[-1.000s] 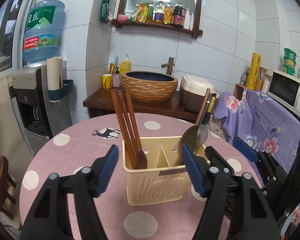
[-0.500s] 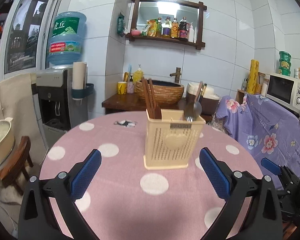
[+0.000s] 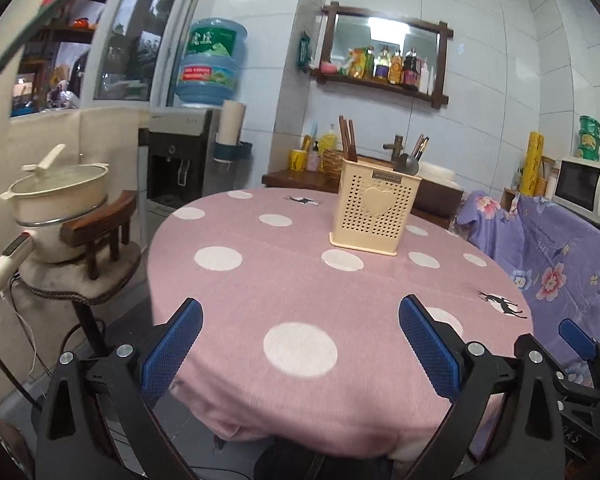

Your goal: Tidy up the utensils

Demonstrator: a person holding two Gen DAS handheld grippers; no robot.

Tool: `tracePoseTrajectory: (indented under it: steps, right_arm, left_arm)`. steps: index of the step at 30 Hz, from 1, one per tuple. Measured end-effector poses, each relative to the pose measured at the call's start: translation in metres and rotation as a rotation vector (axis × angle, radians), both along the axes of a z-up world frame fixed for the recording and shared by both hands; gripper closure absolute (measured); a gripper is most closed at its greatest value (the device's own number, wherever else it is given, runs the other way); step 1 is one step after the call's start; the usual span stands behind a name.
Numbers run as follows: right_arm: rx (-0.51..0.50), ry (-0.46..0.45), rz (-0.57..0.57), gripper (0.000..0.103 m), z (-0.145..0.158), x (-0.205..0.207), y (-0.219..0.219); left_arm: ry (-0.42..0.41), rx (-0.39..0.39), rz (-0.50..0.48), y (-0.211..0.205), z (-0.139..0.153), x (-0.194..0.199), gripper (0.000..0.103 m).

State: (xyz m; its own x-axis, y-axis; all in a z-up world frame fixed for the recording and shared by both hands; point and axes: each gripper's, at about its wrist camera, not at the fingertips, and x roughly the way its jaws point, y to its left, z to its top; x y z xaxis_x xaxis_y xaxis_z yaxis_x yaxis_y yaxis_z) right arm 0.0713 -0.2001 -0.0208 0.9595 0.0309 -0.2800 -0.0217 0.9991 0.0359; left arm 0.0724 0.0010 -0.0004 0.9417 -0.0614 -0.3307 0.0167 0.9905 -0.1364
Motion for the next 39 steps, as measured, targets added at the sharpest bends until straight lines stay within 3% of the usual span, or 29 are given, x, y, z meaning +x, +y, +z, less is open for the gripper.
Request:
tracePoseTrajectory:
  steps: [5,10,14,39]
  right_arm:
    - [-0.006,-0.028,-0.013,0.006,-0.003,-0.037,0.006]
    - [0.007,-0.033,-0.016,0.006,-0.004,-0.060,0.009]
    - [0.013,-0.035,-0.015,0.006,-0.001,-0.072,0.010]
    - [0.005,-0.035,-0.012,0.006,0.002,-0.076,0.011]
  left_arm:
    - [-0.071,0.080,0.015,-0.006,-0.002,-0.040,0.005]
    - [-0.057,0.027,-0.007,0.001,-0.007,-0.052,0.005]
    - [-0.087,0.026,-0.015,0.000,-0.005,-0.065,0.005]
    - [-0.095,0.021,-0.028,-0.003,-0.006,-0.073,0.005]
